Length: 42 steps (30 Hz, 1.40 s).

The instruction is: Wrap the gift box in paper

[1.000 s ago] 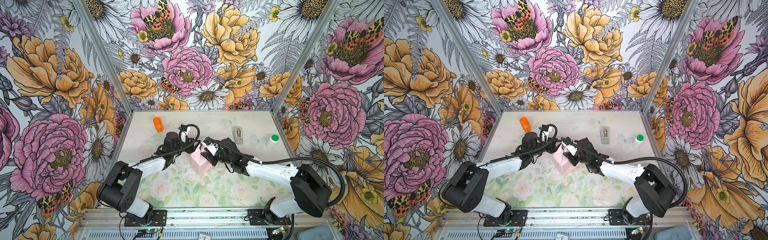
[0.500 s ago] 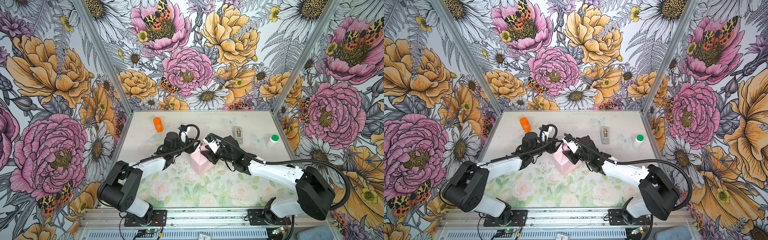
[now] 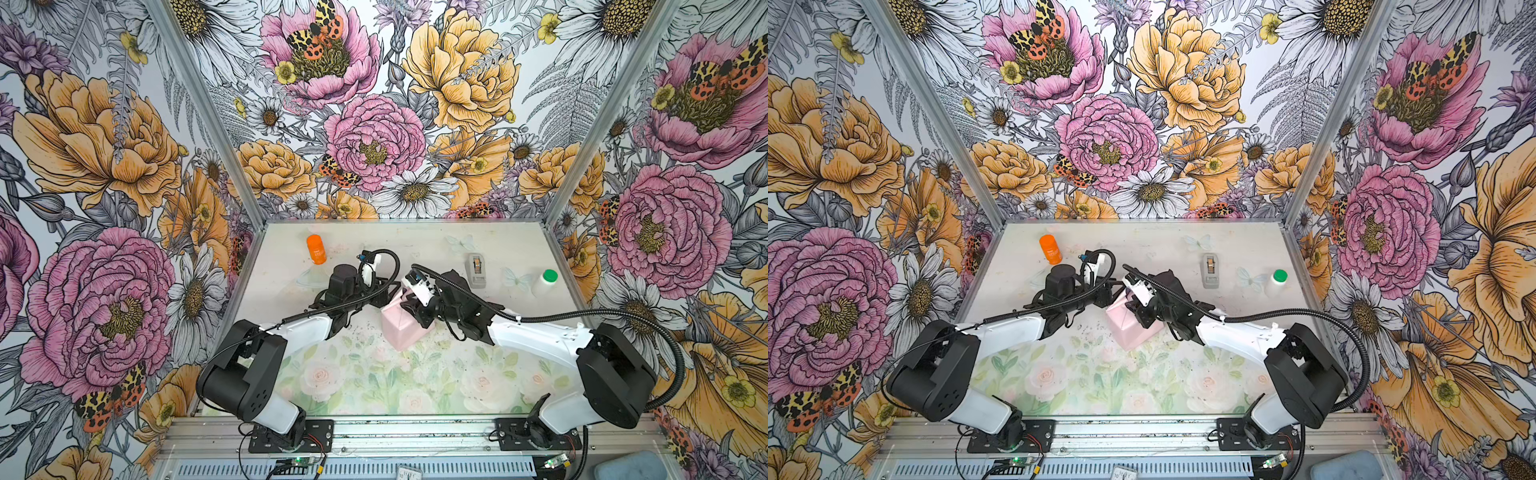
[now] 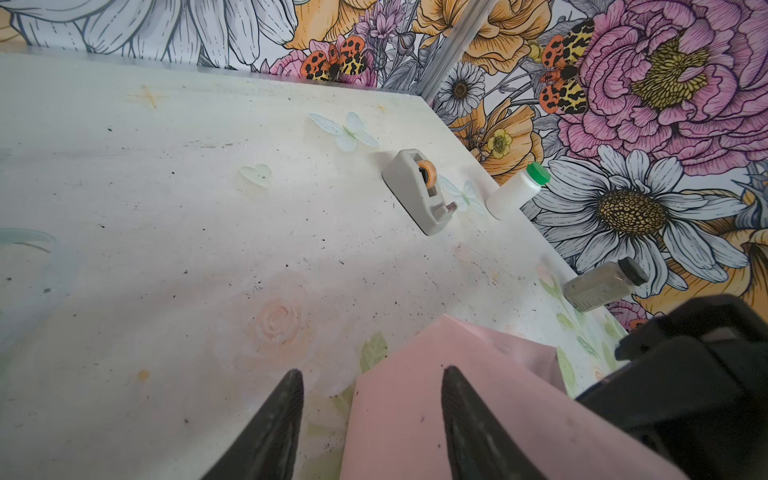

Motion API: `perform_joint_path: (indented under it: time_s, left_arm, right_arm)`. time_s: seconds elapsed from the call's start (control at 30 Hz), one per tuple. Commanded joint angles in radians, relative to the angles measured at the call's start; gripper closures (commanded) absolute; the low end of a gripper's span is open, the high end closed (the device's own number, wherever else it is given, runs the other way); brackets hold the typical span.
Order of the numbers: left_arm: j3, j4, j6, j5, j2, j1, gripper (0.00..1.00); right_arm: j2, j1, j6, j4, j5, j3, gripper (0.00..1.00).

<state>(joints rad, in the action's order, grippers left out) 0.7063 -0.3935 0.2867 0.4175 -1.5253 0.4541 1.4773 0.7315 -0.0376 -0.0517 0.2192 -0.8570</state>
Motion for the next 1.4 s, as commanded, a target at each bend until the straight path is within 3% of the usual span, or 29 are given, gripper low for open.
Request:
perform_joint_path:
  time_s: [0.0, 0.13, 0.33, 0.53, 0.67, 1.03, 1.37]
  left_arm:
    - [0.012, -0.014, -0.027, 0.034, -0.010, 0.005, 0.45]
    - [0.011, -0.013, -0.036, 0.051, -0.011, 0.008, 0.45]
    - [0.013, -0.012, -0.050, 0.071, -0.013, 0.020, 0.45]
    - [0.013, 0.009, -0.077, 0.074, -0.007, 0.036, 0.45]
    - [0.013, 0.044, -0.107, 0.066, -0.003, 0.049, 0.45]
    - [0.015, 0.175, -0.216, -0.024, 0.034, 0.081, 0.45]
    - [0.018, 0.196, -0.241, -0.049, 0.038, 0.094, 0.45]
  right_arm:
    - [-0.092, -0.007, -0.032, 0.017, 0.006, 0.025, 0.59]
    - [-0.199, -0.010, -0.127, -0.007, -0.020, 0.089, 0.52]
    - [-0.340, -0.014, -0.390, 0.052, -0.121, 0.144, 0.46]
    - [-0.346, -0.013, -0.628, 0.109, -0.080, 0.142, 0.31]
    - [-0.302, -0.012, -0.739, 0.112, -0.062, 0.132, 0.30]
    - [-0.216, -0.005, -0.828, 0.173, -0.079, 0.060, 0.25]
    - [-0.138, 0.006, -0.840, 0.189, -0.085, 0.015, 0.25]
